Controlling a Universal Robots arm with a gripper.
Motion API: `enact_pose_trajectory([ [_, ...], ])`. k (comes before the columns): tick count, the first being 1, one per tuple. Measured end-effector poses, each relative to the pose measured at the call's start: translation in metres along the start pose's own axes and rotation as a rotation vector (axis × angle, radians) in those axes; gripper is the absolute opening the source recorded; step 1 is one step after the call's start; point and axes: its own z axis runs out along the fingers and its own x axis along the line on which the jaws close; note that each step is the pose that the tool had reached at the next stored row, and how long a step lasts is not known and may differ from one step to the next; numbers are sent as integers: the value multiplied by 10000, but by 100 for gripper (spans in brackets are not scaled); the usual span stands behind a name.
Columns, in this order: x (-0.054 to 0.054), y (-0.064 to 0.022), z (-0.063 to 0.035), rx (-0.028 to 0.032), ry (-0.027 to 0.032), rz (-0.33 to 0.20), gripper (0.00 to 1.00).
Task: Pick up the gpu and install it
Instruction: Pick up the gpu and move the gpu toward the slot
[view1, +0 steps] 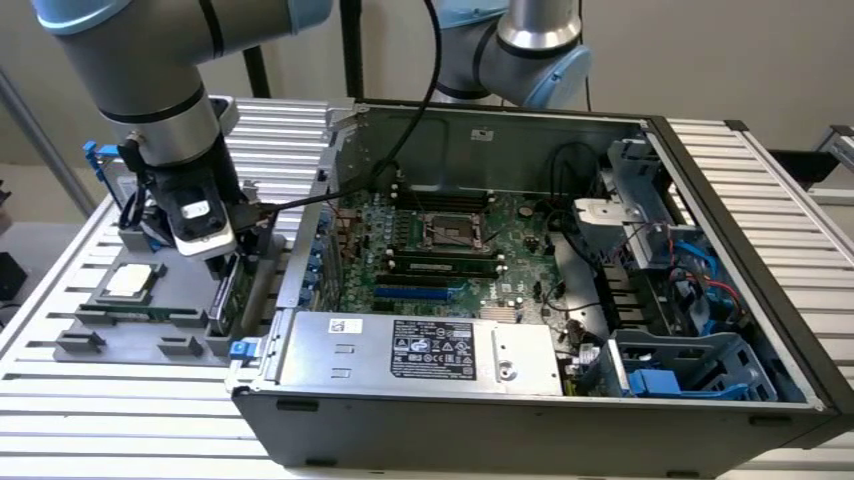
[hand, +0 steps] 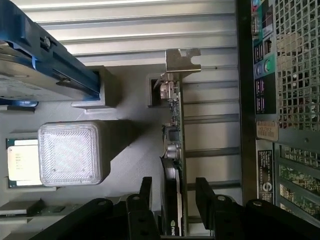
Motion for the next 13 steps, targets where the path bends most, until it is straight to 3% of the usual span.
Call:
enact_pose_trajectory([
  [13, 5, 41, 24, 4, -2, -1, 100],
])
